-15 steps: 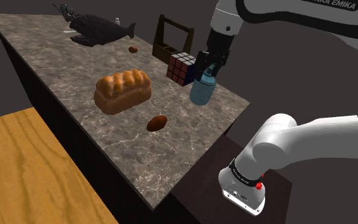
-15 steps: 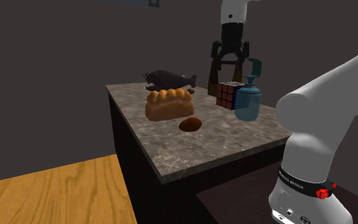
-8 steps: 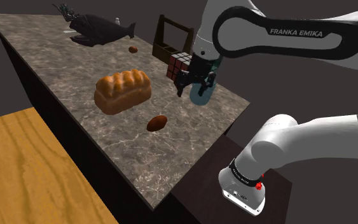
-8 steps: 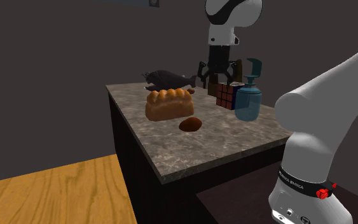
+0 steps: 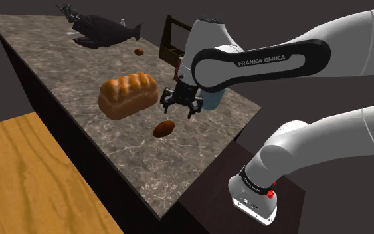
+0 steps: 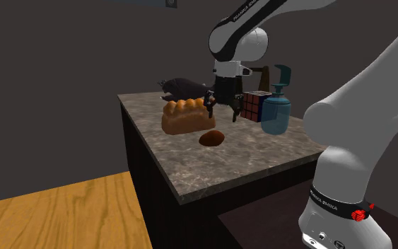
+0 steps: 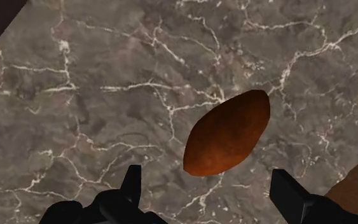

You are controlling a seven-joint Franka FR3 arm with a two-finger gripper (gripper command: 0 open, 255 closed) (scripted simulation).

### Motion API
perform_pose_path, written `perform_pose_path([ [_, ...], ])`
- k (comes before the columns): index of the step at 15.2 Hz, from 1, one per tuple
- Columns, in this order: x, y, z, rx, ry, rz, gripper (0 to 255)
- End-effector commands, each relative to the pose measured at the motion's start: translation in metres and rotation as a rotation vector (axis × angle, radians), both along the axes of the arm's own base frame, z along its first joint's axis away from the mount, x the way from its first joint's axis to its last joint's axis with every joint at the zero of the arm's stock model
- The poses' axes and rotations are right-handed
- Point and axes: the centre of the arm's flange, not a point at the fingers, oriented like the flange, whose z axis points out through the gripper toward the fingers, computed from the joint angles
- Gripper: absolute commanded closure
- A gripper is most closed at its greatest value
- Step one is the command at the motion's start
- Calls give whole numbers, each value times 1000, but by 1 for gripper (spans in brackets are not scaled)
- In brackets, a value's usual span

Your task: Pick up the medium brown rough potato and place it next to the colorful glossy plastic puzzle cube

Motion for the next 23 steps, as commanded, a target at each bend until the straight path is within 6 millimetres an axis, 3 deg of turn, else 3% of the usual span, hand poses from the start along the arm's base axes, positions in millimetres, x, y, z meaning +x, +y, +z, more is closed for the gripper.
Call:
perform_pose_path([
  [1, 9, 12, -24, 9, -12, -104, 0],
  [3, 21, 20, -43, 16, -20, -193, 0],
  [10, 24, 21, -79, 16, -20, -193, 0],
  [18, 24, 21, -82, 16, -20, -193, 0],
  [19, 24, 21, -82, 16, -20, -193, 255],
  [23, 24, 21, -82, 16, -20, -193, 255],
])
